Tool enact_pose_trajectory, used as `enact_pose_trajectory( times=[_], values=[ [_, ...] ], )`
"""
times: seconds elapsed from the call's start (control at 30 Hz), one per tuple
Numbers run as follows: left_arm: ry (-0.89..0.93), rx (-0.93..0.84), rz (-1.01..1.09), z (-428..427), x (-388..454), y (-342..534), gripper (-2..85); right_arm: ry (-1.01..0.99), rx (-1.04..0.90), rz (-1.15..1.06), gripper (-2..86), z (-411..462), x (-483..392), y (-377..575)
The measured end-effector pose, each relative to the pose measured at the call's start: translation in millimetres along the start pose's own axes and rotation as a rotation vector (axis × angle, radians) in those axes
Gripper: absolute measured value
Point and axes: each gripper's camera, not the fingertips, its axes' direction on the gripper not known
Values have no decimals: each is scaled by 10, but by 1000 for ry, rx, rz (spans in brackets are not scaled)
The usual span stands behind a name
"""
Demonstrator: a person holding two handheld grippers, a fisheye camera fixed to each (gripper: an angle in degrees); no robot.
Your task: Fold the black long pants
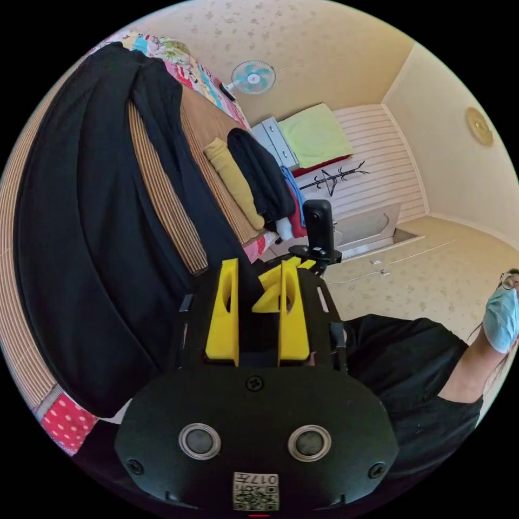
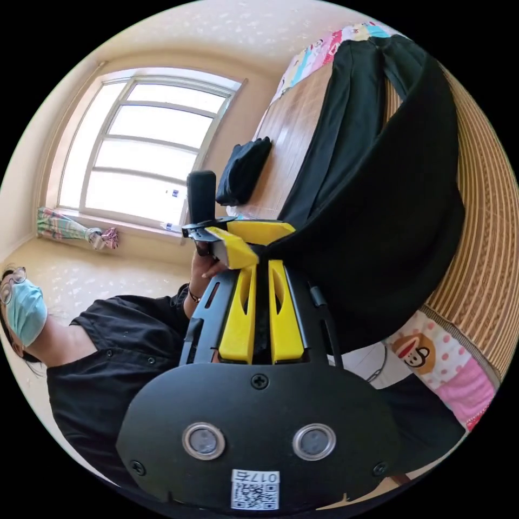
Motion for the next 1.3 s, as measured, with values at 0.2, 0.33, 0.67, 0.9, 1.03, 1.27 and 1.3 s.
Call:
enact_pose_trajectory(
  times=[0.2, 0.33, 0.67, 0.9, 1.03, 1.27, 1.3],
  values=[
    [45, 40, 76, -277, -287, 188, 15, -91, -69, -84, 22, -121, 43, -175],
    [18, 56, 169, -466, -257, 285, 4, 154, 129, -84, 35, -971, 70, -829],
    [28, 161, 236, -700, -260, 523, -1, 648, 324, 263, 136, -1744, 1946, -3770],
    [195, 86, 104, -675, -674, 440, -2, 525, 586, 399, 87, -1386, 2779, -4411],
    [372, -48, 50, -610, -883, 386, -2, 1228, 542, 153, 39, -603, 1836, -4863],
    [161, -24, 186, -1242, -473, 553, -2, 1383, 581, -135, 29, 844, 472, -5857],
    [111, -15, 184, -1294, -446, 582, -1, 1320, 622, -122, 28, 1015, 373, -5996]
  ],
)
